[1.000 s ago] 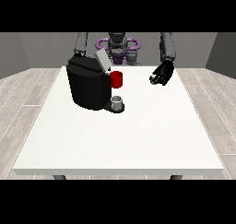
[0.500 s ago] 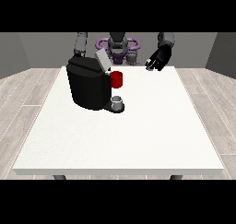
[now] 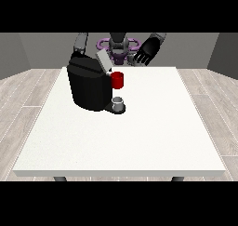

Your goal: Insert the coffee pod into the coffee machine and close the lid

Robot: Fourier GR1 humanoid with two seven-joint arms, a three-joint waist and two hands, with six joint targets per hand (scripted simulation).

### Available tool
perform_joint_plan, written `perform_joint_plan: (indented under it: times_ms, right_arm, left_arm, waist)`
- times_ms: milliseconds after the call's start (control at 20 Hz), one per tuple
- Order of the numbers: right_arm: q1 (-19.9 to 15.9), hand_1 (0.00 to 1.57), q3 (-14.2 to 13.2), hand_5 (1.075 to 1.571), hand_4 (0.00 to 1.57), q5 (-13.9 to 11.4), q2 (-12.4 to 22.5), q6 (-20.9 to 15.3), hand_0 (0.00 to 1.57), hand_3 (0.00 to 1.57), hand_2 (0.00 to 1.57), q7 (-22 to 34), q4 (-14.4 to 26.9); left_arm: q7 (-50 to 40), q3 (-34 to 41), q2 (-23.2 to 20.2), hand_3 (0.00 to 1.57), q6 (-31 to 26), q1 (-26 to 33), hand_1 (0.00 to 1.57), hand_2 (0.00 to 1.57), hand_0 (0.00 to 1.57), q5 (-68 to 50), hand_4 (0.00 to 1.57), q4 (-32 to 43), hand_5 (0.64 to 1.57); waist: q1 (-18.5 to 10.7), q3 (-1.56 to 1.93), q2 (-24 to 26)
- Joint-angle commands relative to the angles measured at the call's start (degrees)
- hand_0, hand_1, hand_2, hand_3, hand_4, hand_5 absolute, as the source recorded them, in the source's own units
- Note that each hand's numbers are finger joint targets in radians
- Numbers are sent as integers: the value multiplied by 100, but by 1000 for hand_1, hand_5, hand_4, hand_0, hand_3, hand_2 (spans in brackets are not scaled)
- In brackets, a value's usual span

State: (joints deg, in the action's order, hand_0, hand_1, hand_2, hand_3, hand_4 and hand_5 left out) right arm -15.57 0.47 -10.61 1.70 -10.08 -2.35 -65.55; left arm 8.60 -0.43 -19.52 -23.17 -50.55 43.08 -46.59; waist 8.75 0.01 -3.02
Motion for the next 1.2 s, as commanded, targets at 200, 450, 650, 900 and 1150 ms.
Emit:
perform_joint_plan:
  times_ms: [200, 450, 650, 900, 1150]
  right_arm:
    - [-349, 0, 54, 1571, 0, 9, 41, 47, 0, 0, 0, -13, -221]
    - [-476, 0, 122, 1571, 0, -12, -110, -85, 0, 0, 0, 192, -603]
    - [-702, 0, -143, 1571, 0, 113, 285, 143, 0, 0, 0, 192, -743]
    - [-793, 0, -14, 1571, 178, 172, 221, 295, 0, 0, 0, 283, -999]
    - [-980, 0, -211, 1571, 0, 170, 307, 167, 0, 0, 0, 518, -946]
  left_arm:
    - [-809, 628, 13, 1256, -359, -1075, 1202, 1240, 1202, -369, 491, 208, 1571]
    - [-708, 559, -164, 1266, -158, -1293, 1174, 1254, 1174, -156, 479, 289, 1571]
    - [-658, 662, -358, 1249, -141, -1441, 1247, 1299, 1247, -139, 479, 431, 1571]
    - [-706, 894, -708, 1261, -136, -1921, 1290, 1319, 1290, -155, 478, 678, 1571]
    - [-633, 772, -613, 1227, -303, -1990, 1188, 1266, 1188, -116, 471, 731, 1571]
  waist:
    - [363, 0, -234]
    - [632, -1, -459]
    - [738, -1, -765]
    - [1146, 0, -1142]
    - [928, 0, -1095]
